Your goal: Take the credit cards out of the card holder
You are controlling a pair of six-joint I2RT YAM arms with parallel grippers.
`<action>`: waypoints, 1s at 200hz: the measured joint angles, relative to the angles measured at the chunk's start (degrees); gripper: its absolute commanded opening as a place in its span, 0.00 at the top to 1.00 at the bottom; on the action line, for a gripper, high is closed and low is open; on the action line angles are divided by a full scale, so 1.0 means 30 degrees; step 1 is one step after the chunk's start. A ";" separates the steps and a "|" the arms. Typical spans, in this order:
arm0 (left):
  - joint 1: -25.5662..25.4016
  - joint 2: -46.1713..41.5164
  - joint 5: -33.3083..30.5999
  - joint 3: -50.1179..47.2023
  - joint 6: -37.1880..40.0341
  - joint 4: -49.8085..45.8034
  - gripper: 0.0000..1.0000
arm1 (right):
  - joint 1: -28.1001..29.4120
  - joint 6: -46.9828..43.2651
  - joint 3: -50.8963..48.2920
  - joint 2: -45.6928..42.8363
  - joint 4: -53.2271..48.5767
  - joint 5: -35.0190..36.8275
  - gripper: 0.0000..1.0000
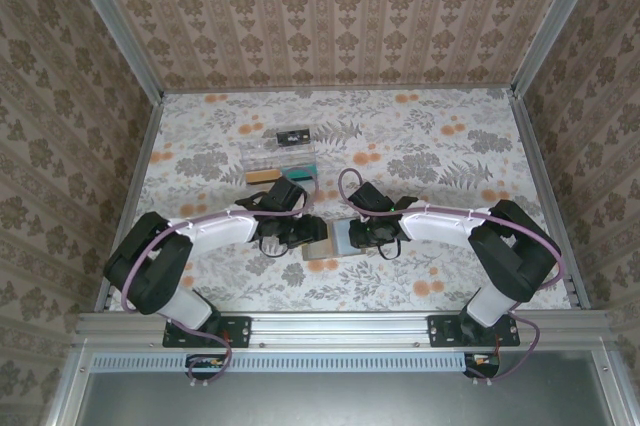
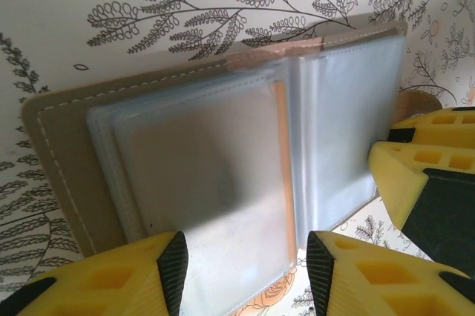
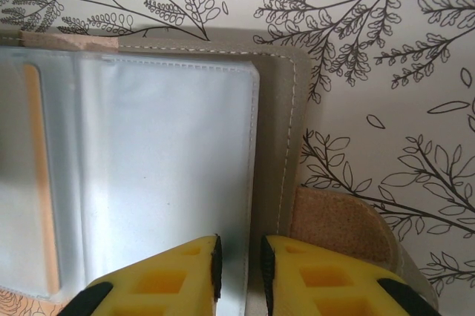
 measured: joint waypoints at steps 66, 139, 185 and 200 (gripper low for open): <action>0.0000 -0.0051 -0.0036 0.0007 0.0007 -0.0058 0.50 | 0.0000 -0.0022 0.0437 -0.0765 -0.1676 0.0554 0.65; 0.0022 -0.0342 -0.0270 0.0000 0.0000 -0.0255 0.50 | 0.0000 0.0007 0.0437 0.0080 -0.1486 0.0554 0.70; 0.0277 -0.1195 -0.0525 -0.0342 -0.0029 -0.0240 0.50 | 0.0000 0.0073 0.0437 0.0189 -0.1399 0.0525 0.75; 0.0393 -0.1195 -0.0561 -0.0415 -0.0066 -0.0255 0.50 | 0.0000 0.0080 0.0437 0.0197 -0.1370 0.0510 0.76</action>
